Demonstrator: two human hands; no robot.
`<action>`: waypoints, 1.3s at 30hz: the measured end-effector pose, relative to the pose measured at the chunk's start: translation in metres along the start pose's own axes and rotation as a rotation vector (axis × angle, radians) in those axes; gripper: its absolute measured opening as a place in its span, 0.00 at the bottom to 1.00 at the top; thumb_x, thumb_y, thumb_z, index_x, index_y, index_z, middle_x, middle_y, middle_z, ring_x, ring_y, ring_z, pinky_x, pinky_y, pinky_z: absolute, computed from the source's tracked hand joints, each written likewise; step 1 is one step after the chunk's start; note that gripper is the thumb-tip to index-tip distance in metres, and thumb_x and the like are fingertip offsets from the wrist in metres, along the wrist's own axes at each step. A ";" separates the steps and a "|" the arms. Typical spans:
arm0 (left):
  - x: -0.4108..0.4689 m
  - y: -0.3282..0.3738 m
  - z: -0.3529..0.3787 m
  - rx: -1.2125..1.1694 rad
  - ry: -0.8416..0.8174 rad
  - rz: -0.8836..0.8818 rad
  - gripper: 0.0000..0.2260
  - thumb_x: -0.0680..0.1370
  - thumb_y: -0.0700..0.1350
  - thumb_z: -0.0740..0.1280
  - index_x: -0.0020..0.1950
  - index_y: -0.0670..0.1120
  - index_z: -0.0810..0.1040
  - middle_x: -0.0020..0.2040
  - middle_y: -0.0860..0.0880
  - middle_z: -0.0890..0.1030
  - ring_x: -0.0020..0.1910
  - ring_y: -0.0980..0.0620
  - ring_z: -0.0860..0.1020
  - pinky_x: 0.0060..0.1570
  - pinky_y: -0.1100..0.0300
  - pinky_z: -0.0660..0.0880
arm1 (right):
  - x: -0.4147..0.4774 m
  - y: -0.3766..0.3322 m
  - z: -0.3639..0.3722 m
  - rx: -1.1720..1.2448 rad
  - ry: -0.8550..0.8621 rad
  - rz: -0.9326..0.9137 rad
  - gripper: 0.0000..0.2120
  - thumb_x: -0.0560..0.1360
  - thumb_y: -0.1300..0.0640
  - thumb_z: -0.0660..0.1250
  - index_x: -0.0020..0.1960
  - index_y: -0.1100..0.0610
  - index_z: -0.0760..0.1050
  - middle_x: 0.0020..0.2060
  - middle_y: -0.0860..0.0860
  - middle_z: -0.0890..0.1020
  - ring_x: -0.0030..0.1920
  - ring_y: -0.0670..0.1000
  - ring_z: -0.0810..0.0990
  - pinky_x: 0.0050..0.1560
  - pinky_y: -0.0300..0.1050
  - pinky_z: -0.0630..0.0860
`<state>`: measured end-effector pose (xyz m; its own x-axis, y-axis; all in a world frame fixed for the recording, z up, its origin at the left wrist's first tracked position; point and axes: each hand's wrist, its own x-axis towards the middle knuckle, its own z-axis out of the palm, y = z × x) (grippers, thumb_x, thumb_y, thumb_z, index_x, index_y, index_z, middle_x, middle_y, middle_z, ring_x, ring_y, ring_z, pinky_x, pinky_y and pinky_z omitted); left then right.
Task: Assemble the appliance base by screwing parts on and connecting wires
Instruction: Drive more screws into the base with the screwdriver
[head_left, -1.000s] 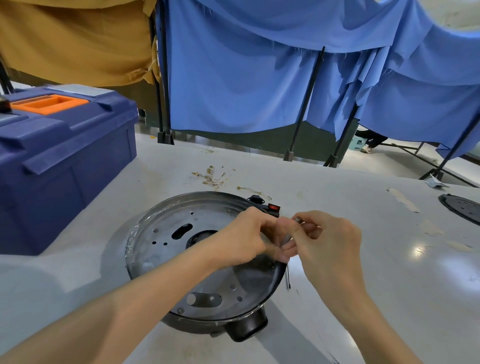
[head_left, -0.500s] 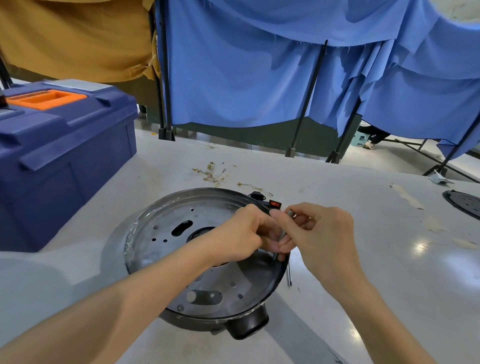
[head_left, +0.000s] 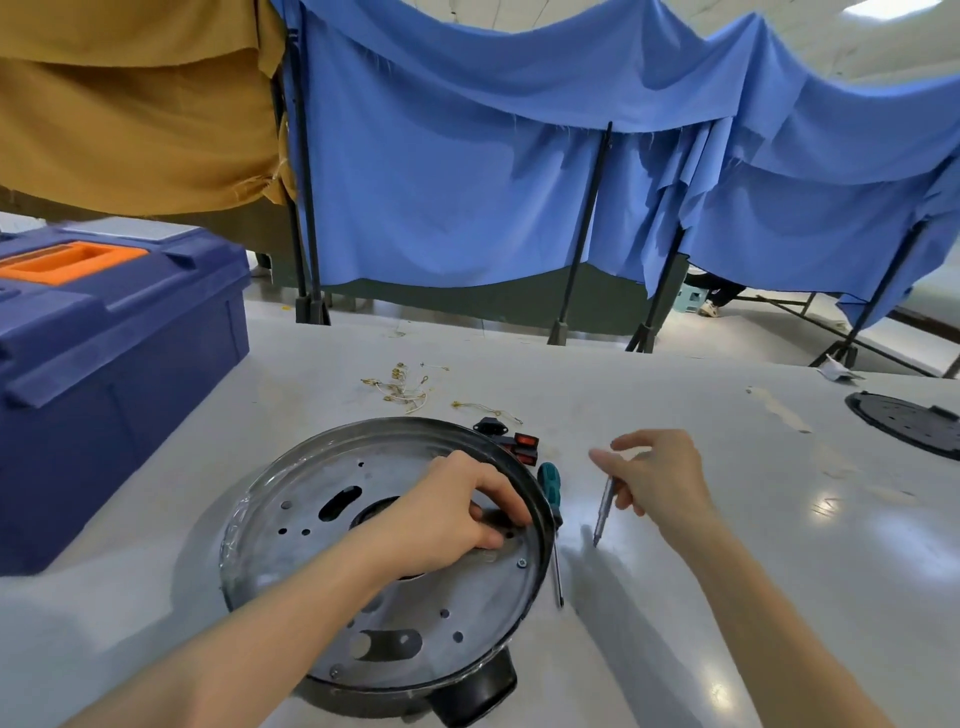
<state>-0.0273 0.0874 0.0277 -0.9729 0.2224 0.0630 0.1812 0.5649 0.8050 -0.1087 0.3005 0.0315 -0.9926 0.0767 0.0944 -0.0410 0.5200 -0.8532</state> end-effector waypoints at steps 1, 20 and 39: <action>0.000 0.000 0.000 0.008 0.000 -0.003 0.20 0.70 0.30 0.72 0.43 0.58 0.83 0.46 0.59 0.84 0.49 0.51 0.81 0.52 0.57 0.78 | 0.005 0.010 0.007 -0.064 -0.025 0.029 0.12 0.72 0.57 0.75 0.46 0.66 0.78 0.25 0.58 0.80 0.23 0.51 0.77 0.27 0.45 0.74; -0.001 0.002 -0.004 0.176 -0.103 0.048 0.21 0.59 0.47 0.83 0.50 0.53 0.84 0.51 0.62 0.76 0.55 0.61 0.72 0.56 0.61 0.71 | 0.010 0.001 0.060 -0.824 -0.059 -0.231 0.20 0.73 0.39 0.65 0.37 0.54 0.66 0.31 0.48 0.71 0.32 0.52 0.68 0.29 0.43 0.59; 0.000 0.003 0.008 0.254 -0.073 0.006 0.16 0.63 0.47 0.80 0.46 0.50 0.79 0.48 0.56 0.71 0.46 0.62 0.69 0.39 0.65 0.66 | -0.029 -0.069 0.003 1.108 -0.286 0.049 0.09 0.77 0.54 0.62 0.41 0.55 0.64 0.28 0.50 0.67 0.23 0.47 0.62 0.20 0.39 0.60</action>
<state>-0.0255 0.0952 0.0255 -0.9606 0.2775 0.0173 0.2259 0.7426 0.6305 -0.0775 0.2599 0.0857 -0.9798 -0.1939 0.0495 0.0609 -0.5248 -0.8491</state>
